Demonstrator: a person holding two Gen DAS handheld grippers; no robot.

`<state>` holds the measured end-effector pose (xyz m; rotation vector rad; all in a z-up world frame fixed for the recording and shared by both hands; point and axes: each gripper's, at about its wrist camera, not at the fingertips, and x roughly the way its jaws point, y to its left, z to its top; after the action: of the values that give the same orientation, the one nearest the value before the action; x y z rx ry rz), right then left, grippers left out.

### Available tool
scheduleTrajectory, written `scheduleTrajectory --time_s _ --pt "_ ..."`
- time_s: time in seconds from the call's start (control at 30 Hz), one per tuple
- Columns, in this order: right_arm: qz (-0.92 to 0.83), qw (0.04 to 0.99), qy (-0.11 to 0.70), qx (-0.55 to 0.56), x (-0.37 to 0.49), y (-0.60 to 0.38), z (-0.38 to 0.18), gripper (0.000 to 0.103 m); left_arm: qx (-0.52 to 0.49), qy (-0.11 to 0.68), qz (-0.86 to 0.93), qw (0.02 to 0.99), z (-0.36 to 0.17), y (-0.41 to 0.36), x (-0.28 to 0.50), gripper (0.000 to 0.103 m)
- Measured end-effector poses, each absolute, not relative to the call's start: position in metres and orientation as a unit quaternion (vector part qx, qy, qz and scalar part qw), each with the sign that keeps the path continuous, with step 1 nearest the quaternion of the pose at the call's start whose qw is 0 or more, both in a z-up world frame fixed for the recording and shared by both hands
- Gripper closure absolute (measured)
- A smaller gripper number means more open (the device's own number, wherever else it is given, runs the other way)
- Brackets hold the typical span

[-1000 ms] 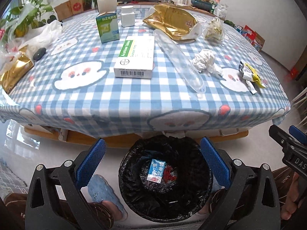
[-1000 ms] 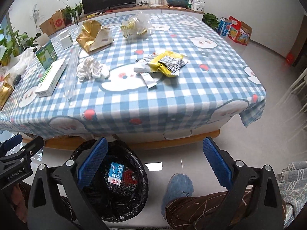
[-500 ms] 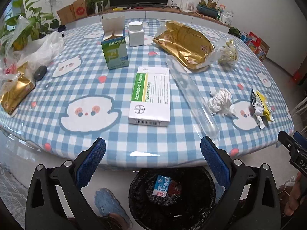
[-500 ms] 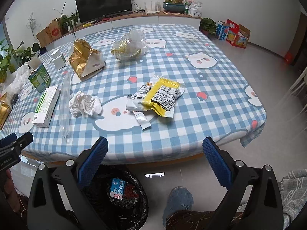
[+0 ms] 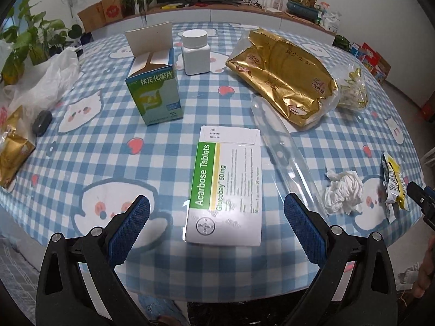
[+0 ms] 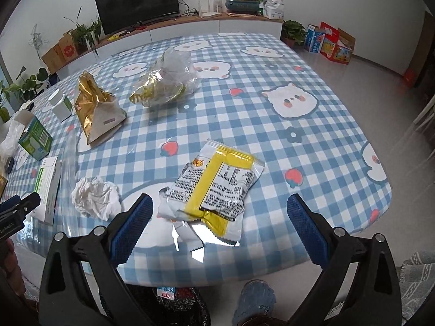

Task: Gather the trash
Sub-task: 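Grasp the Acarbose Tablets box with the left tool while the right tool grasps the yellow snack wrapper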

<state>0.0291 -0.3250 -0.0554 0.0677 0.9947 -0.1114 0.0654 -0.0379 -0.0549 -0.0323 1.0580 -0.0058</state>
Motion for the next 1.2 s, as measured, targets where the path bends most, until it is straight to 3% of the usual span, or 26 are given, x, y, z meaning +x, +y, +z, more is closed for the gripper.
scheduleTrajectory --time_s 0.17,0.4,0.53,0.83,1.2 --pt "-0.048 0.870 0.489 0.034 0.051 -0.324 -0.065 0.009 -0.004 0.513 -0.002 0.858 -0.065 -0.043 0.082 0.007" --pt "-0.041 0.851 0.522 0.047 0.067 -0.324 -0.086 0.020 -0.004 0.532 0.006 0.847 -0.080 -0.041 0.099 0.012" --pt "-0.043 0.849 0.526 0.039 0.069 -0.320 -0.089 0.025 0.000 0.536 0.002 0.844 -0.082 -0.044 0.103 0.020" --pt "-0.054 0.844 0.533 0.027 0.072 -0.319 -0.093 0.048 0.007 0.541 0.004 0.841 -0.083 -0.048 0.104 0.042" --pt "-0.062 0.846 0.528 0.040 0.073 -0.325 -0.093 0.072 0.001 0.543 0.003 0.840 -0.080 -0.047 0.099 0.044"
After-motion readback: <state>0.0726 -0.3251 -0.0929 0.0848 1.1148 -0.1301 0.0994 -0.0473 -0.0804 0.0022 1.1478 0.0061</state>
